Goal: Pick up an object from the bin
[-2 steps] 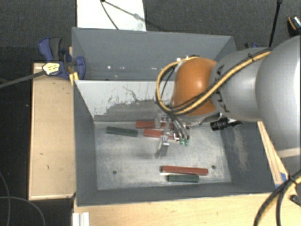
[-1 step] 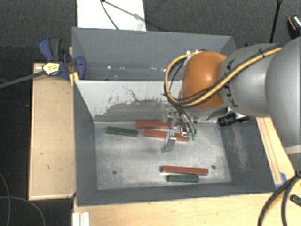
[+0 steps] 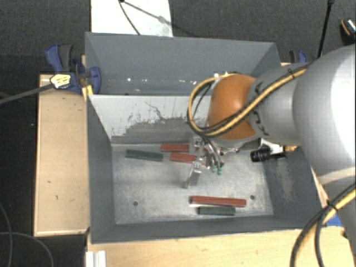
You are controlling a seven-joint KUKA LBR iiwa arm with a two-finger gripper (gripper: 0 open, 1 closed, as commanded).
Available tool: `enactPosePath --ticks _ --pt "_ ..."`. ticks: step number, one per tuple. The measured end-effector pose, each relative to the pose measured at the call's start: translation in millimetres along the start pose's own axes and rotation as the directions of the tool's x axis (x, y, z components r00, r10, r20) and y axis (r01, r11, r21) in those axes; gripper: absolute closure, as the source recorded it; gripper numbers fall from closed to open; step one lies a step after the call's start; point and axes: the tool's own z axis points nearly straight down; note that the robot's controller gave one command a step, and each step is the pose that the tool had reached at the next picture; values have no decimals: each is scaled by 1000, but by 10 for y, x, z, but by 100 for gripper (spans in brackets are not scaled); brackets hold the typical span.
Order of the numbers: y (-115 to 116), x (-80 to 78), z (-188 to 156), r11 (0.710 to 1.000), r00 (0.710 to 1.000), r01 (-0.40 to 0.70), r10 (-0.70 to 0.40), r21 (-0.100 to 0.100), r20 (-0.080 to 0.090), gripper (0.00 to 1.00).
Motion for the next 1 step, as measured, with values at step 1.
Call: enactPosePath --ticks 1 --pt "181 162 -12 999 999 -53 53 1 -3 0"
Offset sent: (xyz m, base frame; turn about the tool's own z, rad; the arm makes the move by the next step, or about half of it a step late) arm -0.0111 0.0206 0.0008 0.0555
